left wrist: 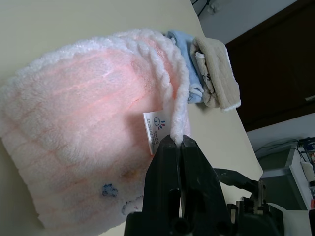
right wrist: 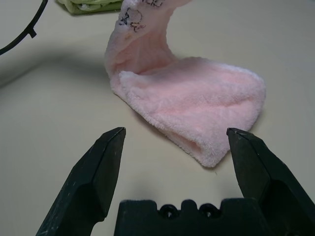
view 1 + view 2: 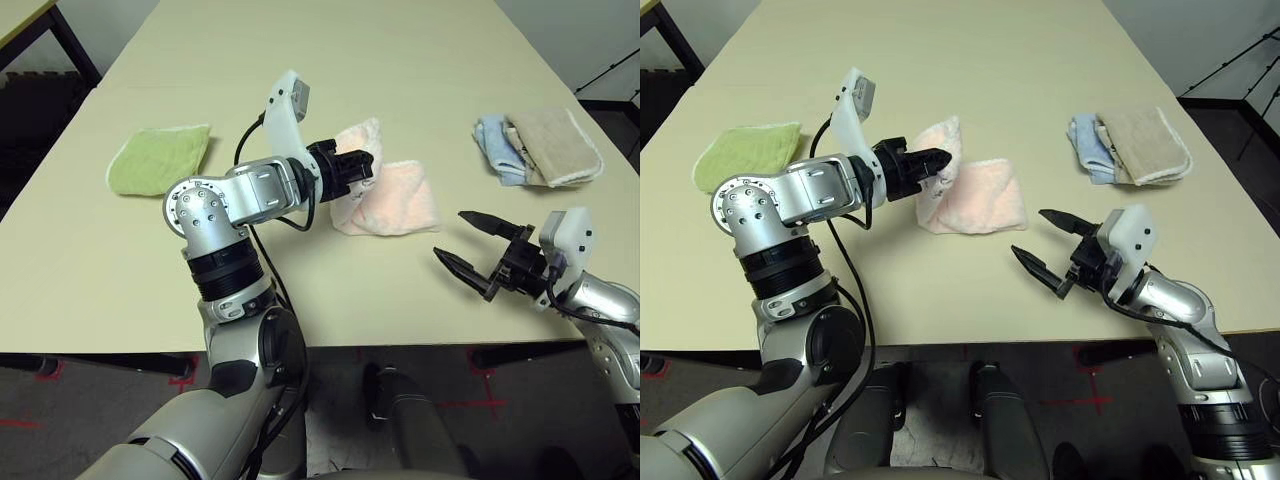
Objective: Fold the towel and set it aside.
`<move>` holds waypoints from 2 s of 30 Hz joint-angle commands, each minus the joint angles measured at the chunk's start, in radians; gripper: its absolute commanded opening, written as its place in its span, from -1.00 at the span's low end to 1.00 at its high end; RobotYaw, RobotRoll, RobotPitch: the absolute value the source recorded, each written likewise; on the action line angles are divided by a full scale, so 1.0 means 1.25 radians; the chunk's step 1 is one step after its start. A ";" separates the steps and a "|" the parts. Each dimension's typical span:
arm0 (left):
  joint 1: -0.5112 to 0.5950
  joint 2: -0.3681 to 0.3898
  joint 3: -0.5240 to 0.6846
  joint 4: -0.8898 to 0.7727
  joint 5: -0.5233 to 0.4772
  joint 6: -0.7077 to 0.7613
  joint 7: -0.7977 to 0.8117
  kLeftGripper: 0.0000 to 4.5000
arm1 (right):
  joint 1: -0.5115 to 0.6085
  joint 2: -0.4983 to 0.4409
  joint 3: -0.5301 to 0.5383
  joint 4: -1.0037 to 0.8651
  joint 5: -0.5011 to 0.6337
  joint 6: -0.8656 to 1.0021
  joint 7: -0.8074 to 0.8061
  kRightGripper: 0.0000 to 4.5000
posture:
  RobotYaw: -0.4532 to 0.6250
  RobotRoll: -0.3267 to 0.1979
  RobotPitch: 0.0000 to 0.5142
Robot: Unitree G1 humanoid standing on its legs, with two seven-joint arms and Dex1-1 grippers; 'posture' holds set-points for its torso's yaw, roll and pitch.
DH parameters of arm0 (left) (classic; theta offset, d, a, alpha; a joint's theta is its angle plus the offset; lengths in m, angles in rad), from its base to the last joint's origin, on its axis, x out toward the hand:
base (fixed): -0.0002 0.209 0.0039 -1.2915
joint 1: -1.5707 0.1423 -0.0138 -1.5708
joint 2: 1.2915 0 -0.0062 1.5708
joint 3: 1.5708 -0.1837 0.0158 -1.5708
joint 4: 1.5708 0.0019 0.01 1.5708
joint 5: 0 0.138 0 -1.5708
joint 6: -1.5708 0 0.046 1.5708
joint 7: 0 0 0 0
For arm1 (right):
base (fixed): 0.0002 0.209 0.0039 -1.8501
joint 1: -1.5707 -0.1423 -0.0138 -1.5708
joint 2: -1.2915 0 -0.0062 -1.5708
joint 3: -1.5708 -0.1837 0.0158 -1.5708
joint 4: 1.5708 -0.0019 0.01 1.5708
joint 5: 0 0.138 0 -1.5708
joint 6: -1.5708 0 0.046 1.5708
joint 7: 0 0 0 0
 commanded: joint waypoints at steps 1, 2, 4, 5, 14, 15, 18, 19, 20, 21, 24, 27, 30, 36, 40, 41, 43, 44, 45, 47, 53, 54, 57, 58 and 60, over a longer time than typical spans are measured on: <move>0.005 -0.056 -0.011 0.012 0.014 -0.002 -0.007 -1.00 | 0.013 -0.006 -0.021 -0.011 0.001 0.005 -0.002 1.00 | 0.00 0.25 -0.25; 0.005 -0.060 -0.011 0.012 0.014 -0.002 -0.007 -1.00 | 0.014 -0.006 -0.021 -0.012 0.001 0.005 -0.003 1.00 | 0.00 0.25 -0.25; 0.003 -0.079 -0.008 0.011 0.009 -0.001 0.000 -1.00 | 0.014 -0.005 -0.020 -0.012 0.001 0.006 -0.004 1.00 | -0.01 0.25 -0.24; 0.003 -0.091 -0.006 0.010 0.007 0.001 0.005 -1.00 | 0.013 -0.004 -0.020 -0.012 0.000 0.005 -0.004 1.00 | -0.01 0.25 -0.24; 0.014 -0.146 -0.002 0.019 -0.003 0.001 0.032 -1.00 | 0.017 0.001 -0.021 -0.019 0.002 0.010 -0.009 1.00 | -0.02 0.25 -0.20; 0.014 -0.151 -0.002 0.019 -0.006 0.004 0.034 -1.00 | 0.017 0.002 -0.021 -0.020 0.003 0.010 -0.010 1.00 | -0.03 0.25 -0.18; 0.022 -0.159 -0.001 0.026 -0.006 0.014 0.041 -1.00 | 0.008 0.016 -0.031 -0.014 0.010 0.014 -0.029 1.00 | -0.03 0.25 -0.17; 0.026 -0.159 0.001 0.028 -0.005 0.020 0.043 -1.00 | 0.005 0.020 -0.037 -0.014 0.015 0.020 -0.038 1.00 | -0.03 0.25 -0.16; 0.028 -0.159 0.003 0.028 -0.005 0.024 0.044 -1.00 | 0.003 0.023 -0.041 -0.015 0.017 0.025 -0.044 1.00 | -0.03 0.25 -0.16; 0.034 -0.158 0.004 0.029 0.000 0.031 0.046 -1.00 | 0.002 0.024 -0.043 -0.013 0.016 0.026 -0.045 1.00 | -0.03 0.25 -0.16; 0.047 -0.156 0.002 0.032 0.013 0.046 0.047 -1.00 | 0.001 0.021 -0.040 -0.008 0.009 0.021 -0.044 1.00 | -0.03 0.25 -0.15; 0.058 -0.158 -0.003 0.036 0.020 0.052 0.046 -1.00 | 0.000 0.022 -0.036 -0.009 0.008 0.021 -0.044 1.00 | -0.03 0.25 -0.15; 0.062 -0.159 -0.004 0.038 0.024 0.052 0.044 -1.00 | -0.003 0.023 -0.034 -0.008 0.006 0.023 -0.046 1.00 | -0.03 0.25 -0.15; 0.084 -0.161 -0.037 0.061 0.050 0.028 0.025 -1.00 | -0.003 0.021 -0.033 -0.012 0.004 0.026 -0.048 1.00 | -0.04 0.25 -0.13; 0.081 -0.173 -0.060 0.088 0.057 -0.004 0.020 -1.00 | -0.002 0.020 -0.032 -0.015 0.003 0.028 -0.048 1.00 | -0.05 0.25 -0.12; 0.078 -0.175 -0.066 0.095 0.056 -0.013 0.019 -1.00 | -0.001 0.020 -0.032 -0.015 0.002 0.028 -0.048 1.00 | -0.05 0.25 -0.12; 0.068 -0.178 -0.078 0.111 0.051 -0.031 0.016 -1.00 | -0.001 0.020 -0.032 -0.016 0.001 0.029 -0.048 1.00 | -0.05 0.25 -0.12; 0.066 -0.178 -0.081 0.116 0.048 -0.037 0.015 -1.00 | -0.001 0.020 -0.031 -0.017 0.001 0.029 -0.049 1.00 | -0.06 0.25 -0.12; 0.062 -0.178 -0.085 0.121 0.045 -0.043 0.015 -1.00 | -0.001 0.020 -0.031 -0.017 0.000 0.029 -0.048 1.00 | -0.06 0.25 -0.12; 0.054 -0.178 -0.092 0.133 0.038 -0.056 0.015 -1.00 | 0.000 0.020 -0.030 -0.018 -0.002 0.029 -0.047 1.00 | -0.07 0.25 -0.12; 0.035 -0.186 -0.107 0.152 0.010 -0.087 0.028 -1.00 | 0.002 0.022 -0.030 -0.020 -0.003 0.030 -0.047 1.00 | -0.07 0.25 -0.13; 0.035 -0.188 -0.111 0.151 0.004 -0.088 0.031 -1.00 | 0.003 0.022 -0.030 -0.021 -0.003 0.031 -0.047 1.00 | -0.07 0.25 -0.13; 0.038 -0.194 -0.120 0.149 -0.012 -0.094 0.041 -1.00 | 0.002 0.023 -0.028 -0.018 -0.003 0.030 -0.045 1.00 | -0.07 0.25 -0.11; 0.041 -0.196 -0.124 0.146 -0.019 -0.096 0.046 -1.00 | 0.003 0.023 -0.027 -0.018 -0.004 0.030 -0.045 1.00 | -0.07 0.25 -0.11; 0.045 -0.197 -0.130 0.143 -0.034 -0.099 0.057 -1.00 | 0.002 0.024 -0.026 -0.018 -0.003 0.031 -0.045 1.00 | -0.07 0.25 -0.10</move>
